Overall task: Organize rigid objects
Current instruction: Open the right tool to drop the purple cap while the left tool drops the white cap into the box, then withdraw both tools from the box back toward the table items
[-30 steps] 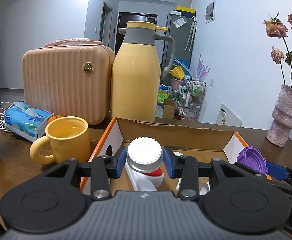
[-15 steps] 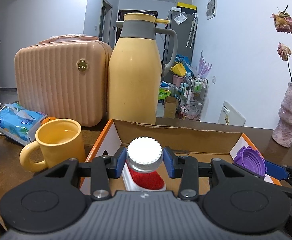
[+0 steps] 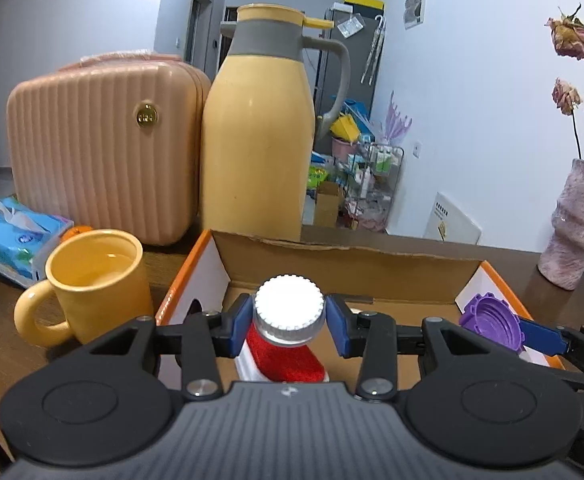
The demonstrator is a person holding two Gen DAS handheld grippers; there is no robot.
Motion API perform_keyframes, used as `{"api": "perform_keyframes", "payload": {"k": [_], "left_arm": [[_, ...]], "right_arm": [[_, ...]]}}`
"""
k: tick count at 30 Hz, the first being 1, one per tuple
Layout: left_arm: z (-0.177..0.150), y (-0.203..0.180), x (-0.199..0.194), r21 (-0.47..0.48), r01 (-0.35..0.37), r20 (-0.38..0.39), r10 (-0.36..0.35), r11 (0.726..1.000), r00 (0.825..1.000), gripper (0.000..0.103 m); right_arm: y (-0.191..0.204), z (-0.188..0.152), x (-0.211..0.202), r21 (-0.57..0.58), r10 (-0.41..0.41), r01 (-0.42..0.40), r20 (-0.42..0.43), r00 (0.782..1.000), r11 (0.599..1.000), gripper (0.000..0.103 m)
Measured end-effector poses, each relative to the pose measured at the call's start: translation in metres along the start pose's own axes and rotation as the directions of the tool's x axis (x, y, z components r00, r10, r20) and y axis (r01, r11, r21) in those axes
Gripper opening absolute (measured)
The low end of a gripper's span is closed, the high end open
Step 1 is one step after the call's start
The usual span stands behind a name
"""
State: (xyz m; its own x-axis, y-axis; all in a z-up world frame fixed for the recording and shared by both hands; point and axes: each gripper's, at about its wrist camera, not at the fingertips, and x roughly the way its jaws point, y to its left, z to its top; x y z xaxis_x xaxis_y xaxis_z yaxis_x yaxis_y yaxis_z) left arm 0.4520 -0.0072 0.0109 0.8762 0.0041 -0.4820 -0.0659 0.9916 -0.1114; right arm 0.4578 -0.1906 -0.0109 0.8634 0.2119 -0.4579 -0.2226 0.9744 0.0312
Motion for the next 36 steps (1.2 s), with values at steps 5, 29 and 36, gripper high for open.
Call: {"api": "perform_keyframes", "payload": {"k": [5,29,36], "left_arm": [[-0.002,0.002,0.001,0.005,-0.033,-0.001,0.033,0.999,0.999,0.09],[0.0,0.008,-0.004,-0.01,-0.104,0.033,0.105,0.994,0.994,0.103],[0.001,0.008,-0.013,-0.016,-0.104,0.043,0.105,0.994,0.994,0.103]], "right_arm": [[-0.004,0.001,0.001,0.012,-0.033,0.033,0.0,0.999,0.999,0.092],[-0.008,0.001,-0.005,0.015,-0.075,0.075,-0.003,0.997,0.997,0.103],[-0.007,0.002,-0.018,0.02,-0.068,0.067,0.021,0.997,0.998,0.103]]}}
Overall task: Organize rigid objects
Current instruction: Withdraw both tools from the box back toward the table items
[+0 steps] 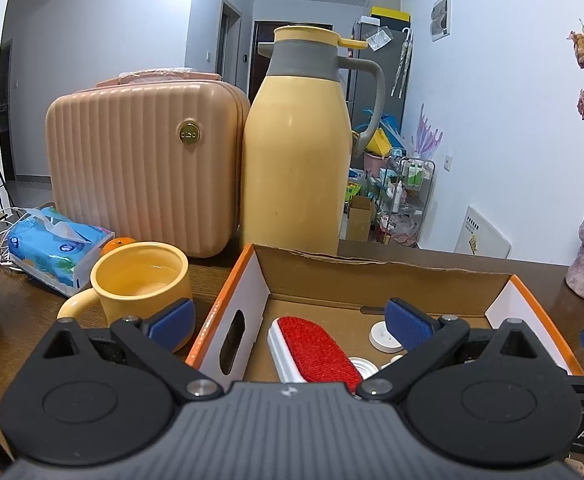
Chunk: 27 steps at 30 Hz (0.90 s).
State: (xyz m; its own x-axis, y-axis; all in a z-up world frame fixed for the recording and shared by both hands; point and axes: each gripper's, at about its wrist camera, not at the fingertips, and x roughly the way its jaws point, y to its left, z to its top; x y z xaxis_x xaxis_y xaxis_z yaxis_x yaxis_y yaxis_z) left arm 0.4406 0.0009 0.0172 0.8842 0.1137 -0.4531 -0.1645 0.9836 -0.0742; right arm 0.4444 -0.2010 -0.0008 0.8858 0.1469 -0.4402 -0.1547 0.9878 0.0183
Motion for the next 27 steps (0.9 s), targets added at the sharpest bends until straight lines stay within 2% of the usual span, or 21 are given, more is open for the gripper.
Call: {"api": "perform_keyframes", "payload": {"k": [12,27], "left_arm": [[-0.005,0.006,-0.016,0.003,-0.009,0.009,0.009,1.0,1.0,0.103],[-0.02,0.017,-0.048,0.008,-0.005,0.002,0.005,1.0,1.0,0.103]], "right_arm": [[-0.006,-0.004,-0.024,0.014,0.009,-0.009,0.025,1.0,1.0,0.103],[-0.009,-0.026,-0.061,0.02,0.003,-0.003,0.019,1.0,1.0,0.103]]}}
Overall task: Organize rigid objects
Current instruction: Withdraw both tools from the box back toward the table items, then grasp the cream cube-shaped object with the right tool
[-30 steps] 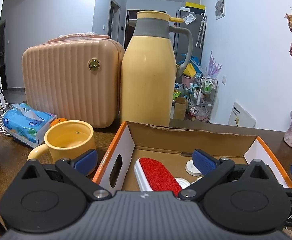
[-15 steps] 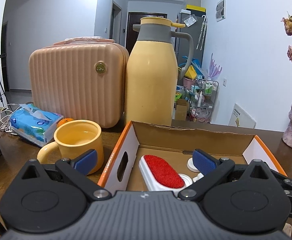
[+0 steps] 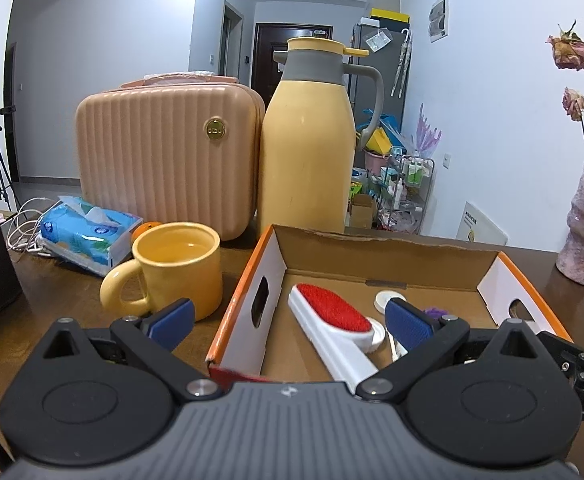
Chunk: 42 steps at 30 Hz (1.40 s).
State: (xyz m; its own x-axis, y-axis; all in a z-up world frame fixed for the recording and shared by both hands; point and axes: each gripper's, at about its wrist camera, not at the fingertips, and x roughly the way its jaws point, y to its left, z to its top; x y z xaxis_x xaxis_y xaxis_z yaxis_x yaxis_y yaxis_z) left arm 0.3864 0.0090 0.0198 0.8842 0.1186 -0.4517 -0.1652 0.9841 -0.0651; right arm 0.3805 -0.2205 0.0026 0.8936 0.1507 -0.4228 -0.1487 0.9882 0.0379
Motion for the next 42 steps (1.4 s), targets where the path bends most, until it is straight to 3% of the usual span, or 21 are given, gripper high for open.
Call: {"api": "perform_keyframes", "payload": {"k": [17,28,33,42], "left_arm": [[-0.038,0.007,-0.047,0.023,0.009,-0.036,-0.008,1.0,0.999,0.103],[-0.061,0.012,-0.068,0.038,0.023,-0.07,-0.02,0.999,0.997,0.103],[-0.068,0.013,-0.074,0.049,0.03,-0.078,-0.026,0.998,0.997,0.103],[-0.068,0.022,-0.074,0.049,0.024,-0.086,-0.019,0.999,0.996,0.103]], "right_arm": [[0.002,-0.032,-0.05,0.004,0.01,-0.01,-0.011,1.0,1.0,0.103],[-0.01,-0.061,-0.066,0.001,-0.026,0.026,-0.06,0.998,1.0,0.103],[-0.016,-0.065,-0.062,-0.007,-0.038,0.037,-0.091,0.995,0.999,0.103],[-0.026,-0.065,-0.019,-0.031,-0.082,0.078,-0.183,0.98,0.996,0.101]]}}
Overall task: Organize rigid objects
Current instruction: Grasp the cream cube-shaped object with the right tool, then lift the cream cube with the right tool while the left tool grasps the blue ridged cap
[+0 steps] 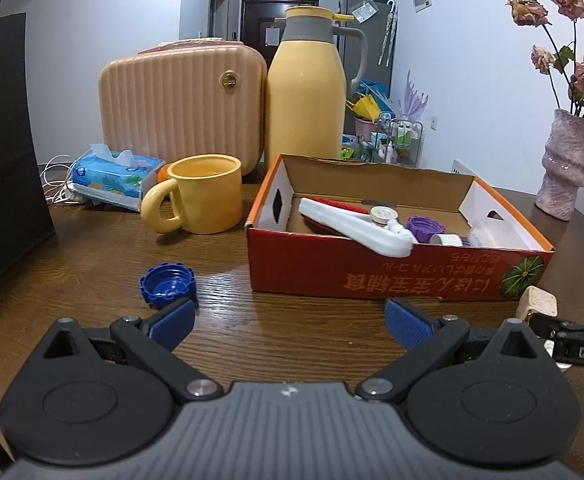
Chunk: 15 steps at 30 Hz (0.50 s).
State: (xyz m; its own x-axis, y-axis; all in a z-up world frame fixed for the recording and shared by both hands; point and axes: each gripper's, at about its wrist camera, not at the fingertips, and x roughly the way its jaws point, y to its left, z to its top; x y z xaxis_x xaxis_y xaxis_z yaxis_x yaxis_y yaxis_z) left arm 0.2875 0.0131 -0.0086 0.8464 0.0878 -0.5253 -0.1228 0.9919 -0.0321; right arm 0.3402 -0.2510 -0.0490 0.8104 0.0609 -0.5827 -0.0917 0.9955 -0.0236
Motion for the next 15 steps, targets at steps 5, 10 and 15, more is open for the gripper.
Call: {"api": "perform_keyframes", "payload": {"k": [5,10,15], "left_arm": [[0.0,0.01,0.005,-0.002,-0.017,-0.01,0.017,1.0,1.0,0.103],[0.002,0.019,0.011,-0.012,-0.03,-0.02,0.03,0.999,0.999,0.103],[0.003,0.024,0.016,-0.013,-0.031,-0.027,0.031,0.999,0.999,0.103]], "right_arm": [[-0.002,0.006,0.023,0.021,-0.008,0.009,-0.047,0.999,1.0,0.093],[-0.003,0.006,0.039,0.042,-0.01,0.013,-0.087,0.996,0.999,0.081],[-0.005,0.007,0.043,0.07,0.0,0.006,-0.086,0.996,0.998,0.057]]}}
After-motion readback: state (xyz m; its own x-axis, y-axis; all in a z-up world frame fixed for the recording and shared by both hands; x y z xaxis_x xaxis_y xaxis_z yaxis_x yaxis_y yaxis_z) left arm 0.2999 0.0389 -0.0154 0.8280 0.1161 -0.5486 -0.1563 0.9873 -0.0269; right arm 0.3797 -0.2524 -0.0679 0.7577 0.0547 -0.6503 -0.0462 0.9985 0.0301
